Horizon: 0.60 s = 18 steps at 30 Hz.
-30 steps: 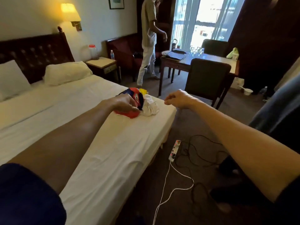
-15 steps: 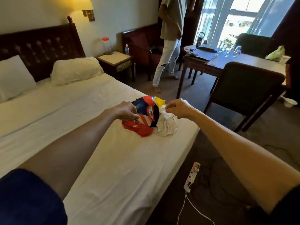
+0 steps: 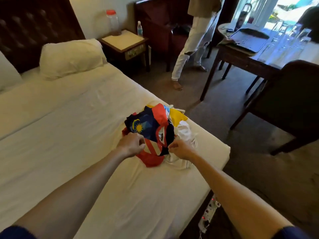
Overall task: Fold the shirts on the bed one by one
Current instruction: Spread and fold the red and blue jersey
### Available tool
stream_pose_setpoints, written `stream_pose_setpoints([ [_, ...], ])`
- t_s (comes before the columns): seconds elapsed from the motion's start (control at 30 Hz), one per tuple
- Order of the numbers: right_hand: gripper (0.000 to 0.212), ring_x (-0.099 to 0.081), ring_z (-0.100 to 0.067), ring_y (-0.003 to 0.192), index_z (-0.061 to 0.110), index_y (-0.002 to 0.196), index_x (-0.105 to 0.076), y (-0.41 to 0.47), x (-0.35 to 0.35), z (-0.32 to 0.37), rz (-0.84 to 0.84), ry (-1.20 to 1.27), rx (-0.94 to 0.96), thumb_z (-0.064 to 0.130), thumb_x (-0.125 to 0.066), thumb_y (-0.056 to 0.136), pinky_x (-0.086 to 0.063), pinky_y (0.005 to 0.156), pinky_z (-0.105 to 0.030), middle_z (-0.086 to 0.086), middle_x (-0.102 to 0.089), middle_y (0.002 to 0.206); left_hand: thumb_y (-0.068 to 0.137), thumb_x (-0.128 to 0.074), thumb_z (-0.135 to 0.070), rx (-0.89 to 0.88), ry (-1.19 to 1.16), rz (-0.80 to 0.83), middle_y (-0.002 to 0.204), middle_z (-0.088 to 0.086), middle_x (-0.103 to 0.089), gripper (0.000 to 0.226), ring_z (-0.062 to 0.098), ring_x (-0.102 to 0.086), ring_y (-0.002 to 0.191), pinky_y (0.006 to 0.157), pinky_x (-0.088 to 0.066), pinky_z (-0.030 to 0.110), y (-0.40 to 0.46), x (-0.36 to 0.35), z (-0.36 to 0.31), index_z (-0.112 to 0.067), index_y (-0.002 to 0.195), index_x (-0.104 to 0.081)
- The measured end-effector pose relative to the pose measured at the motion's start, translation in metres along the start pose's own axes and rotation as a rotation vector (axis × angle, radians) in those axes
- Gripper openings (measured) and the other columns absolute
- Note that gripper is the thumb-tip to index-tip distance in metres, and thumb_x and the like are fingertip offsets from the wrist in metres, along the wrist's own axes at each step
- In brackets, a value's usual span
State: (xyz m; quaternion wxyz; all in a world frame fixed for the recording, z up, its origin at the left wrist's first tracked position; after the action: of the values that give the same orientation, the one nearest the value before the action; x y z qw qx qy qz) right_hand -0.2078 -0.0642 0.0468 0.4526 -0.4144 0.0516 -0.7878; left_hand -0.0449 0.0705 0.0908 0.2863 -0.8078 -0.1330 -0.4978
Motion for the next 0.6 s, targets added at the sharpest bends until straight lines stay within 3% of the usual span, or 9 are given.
stream_pose_setpoints([
  [0.03,0.017,-0.061,-0.019,0.099,0.011,0.103,-0.076,0.021,-0.004,-0.011,0.018,-0.015,-0.016,0.016,-0.067,0.090,-0.044,0.077,-0.014,-0.009,-0.061,0.118,0.090,-0.060,-0.025,0.018,-0.007,-0.012,0.088,-0.003,-0.072,0.012,0.017,-0.066,0.081,0.064,-0.052,0.033,0.022,-0.009,0.002,-0.020,0.090,-0.071],
  [0.1,0.019,-0.061,-0.021,0.101,0.010,0.105,-0.074,0.061,-0.009,-0.030,0.024,-0.056,-0.033,0.015,-0.062,0.092,-0.044,0.068,-0.014,-0.010,-0.065,0.118,0.090,-0.059,-0.027,0.065,-0.036,-0.027,0.088,-0.006,-0.069,0.011,0.017,-0.065,0.083,0.066,-0.053,0.034,0.063,-0.032,0.004,-0.023,0.092,-0.069],
  [0.17,0.022,-0.062,-0.027,0.103,0.003,0.107,-0.071,0.101,-0.006,-0.041,-0.037,-0.051,-0.013,0.008,-0.057,0.092,-0.047,0.078,-0.025,-0.014,-0.067,0.114,0.086,-0.060,-0.032,0.138,-0.043,-0.039,0.081,-0.007,-0.066,0.009,0.020,-0.065,0.080,0.065,-0.055,0.038,0.099,-0.059,0.009,-0.024,0.085,-0.063],
  [0.27,0.032,-0.059,-0.028,0.111,0.007,0.122,-0.065,0.161,0.002,-0.044,-0.150,-0.099,0.084,0.005,-0.054,0.091,-0.048,0.090,-0.038,-0.010,-0.062,0.126,0.073,-0.069,-0.056,0.360,-0.137,-0.168,0.073,-0.006,-0.057,0.042,0.023,-0.062,0.072,0.056,-0.049,0.037,0.130,-0.101,0.020,-0.020,0.078,-0.050],
  [0.33,0.044,-0.054,-0.030,0.120,0.013,0.133,-0.057,0.197,0.000,-0.040,-0.180,-0.219,0.185,0.003,-0.051,0.091,-0.048,0.090,-0.042,-0.007,-0.051,0.142,0.063,-0.079,-0.063,0.517,-0.284,-0.249,0.090,-0.001,-0.058,0.064,0.027,-0.062,0.085,0.058,-0.043,0.037,0.139,-0.134,0.023,-0.017,0.092,-0.046],
  [0.4,0.057,-0.046,-0.036,0.130,0.018,0.143,-0.049,0.225,-0.008,-0.035,-0.173,-0.372,0.308,-0.003,-0.048,0.090,-0.052,0.084,-0.046,-0.009,-0.036,0.154,0.058,-0.085,-0.062,0.634,-0.352,-0.227,0.119,0.006,-0.054,0.090,0.030,-0.057,0.112,0.072,-0.051,0.044,0.147,-0.172,0.021,-0.012,0.118,-0.042],
  [0.47,0.067,-0.032,-0.039,0.141,0.024,0.149,-0.043,0.248,-0.019,-0.031,-0.135,-0.540,0.426,-0.007,-0.045,0.090,-0.053,0.081,-0.047,-0.010,-0.027,0.160,0.060,-0.081,-0.068,0.692,-0.276,-0.178,0.144,0.012,-0.040,0.115,0.031,-0.042,0.135,0.090,-0.052,0.046,0.157,-0.201,0.019,-0.005,0.141,-0.029],
  [0.53,0.065,-0.027,-0.038,0.143,0.025,0.148,-0.044,0.266,-0.025,-0.031,-0.102,-0.612,0.502,-0.008,-0.044,0.092,-0.053,0.084,-0.044,-0.008,-0.032,0.157,0.064,-0.081,-0.066,0.745,-0.257,-0.195,0.158,0.014,-0.023,0.117,0.030,-0.026,0.147,0.097,-0.050,0.042,0.166,-0.217,0.020,-0.003,0.146,-0.025],
  [0.6,0.056,-0.038,-0.035,0.135,0.019,0.142,-0.054,0.276,-0.027,-0.031,-0.106,-0.592,0.547,-0.006,-0.046,0.093,-0.053,0.088,-0.044,-0.009,-0.046,0.145,0.072,-0.082,-0.052,0.754,-0.286,-0.281,0.162,0.013,-0.015,0.091,0.029,-0.024,0.149,0.095,-0.051,0.042,0.172,-0.223,0.023,-0.005,0.136,-0.038],
])
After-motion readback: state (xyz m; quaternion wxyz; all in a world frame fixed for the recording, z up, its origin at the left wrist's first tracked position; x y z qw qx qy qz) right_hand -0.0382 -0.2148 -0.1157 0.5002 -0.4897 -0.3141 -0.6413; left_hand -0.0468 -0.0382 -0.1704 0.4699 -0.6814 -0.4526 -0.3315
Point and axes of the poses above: each hand's wrist, its own y-axis towards the middle knuckle, its own x-axis out of the back of the hand, z = x × y, the point moved 7 cm from there along y, towards the middle knuckle
